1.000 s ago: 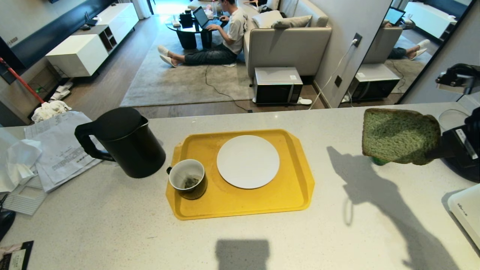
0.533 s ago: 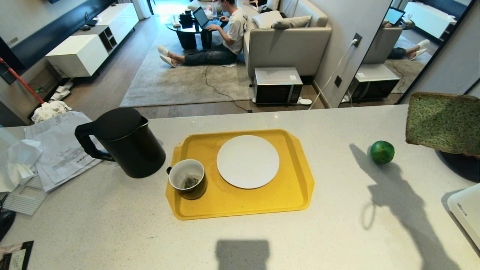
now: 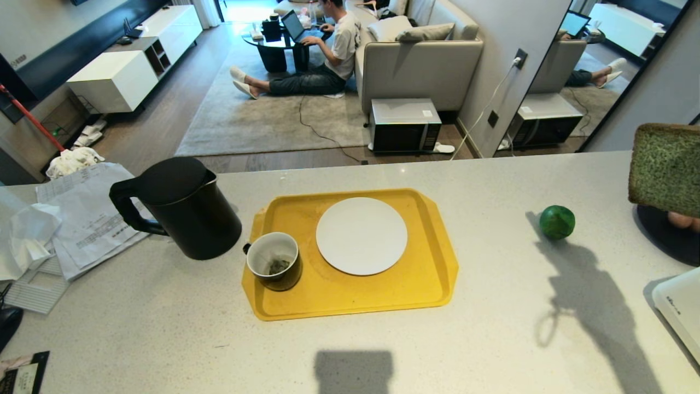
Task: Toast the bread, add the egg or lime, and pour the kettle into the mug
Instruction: Put the bread slices in the toaster
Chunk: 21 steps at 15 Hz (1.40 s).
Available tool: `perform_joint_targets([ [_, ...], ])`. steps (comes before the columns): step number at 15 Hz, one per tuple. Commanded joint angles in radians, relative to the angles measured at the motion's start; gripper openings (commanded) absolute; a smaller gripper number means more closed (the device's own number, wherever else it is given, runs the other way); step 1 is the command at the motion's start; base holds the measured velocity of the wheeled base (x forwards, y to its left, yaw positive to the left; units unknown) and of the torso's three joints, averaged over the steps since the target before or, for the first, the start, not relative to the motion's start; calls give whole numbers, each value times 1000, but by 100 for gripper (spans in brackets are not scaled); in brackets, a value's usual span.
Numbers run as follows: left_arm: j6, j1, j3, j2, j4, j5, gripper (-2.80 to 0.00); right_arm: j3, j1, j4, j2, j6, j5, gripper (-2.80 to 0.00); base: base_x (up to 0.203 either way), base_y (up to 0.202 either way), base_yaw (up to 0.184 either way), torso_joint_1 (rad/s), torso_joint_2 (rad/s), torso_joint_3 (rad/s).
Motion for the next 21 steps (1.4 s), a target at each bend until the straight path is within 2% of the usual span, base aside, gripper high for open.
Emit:
perform_joint_targets([
  [1, 0, 0, 2, -1, -1, 0, -280, -1, 0, 6, -3, -1, -1, -280, 0, 0, 0, 0, 0, 0],
  [21, 0, 1, 2, -1, -1, 0, -280, 26, -8, 1, -23, -1, -1, -280, 0, 0, 0, 10, -21, -9],
])
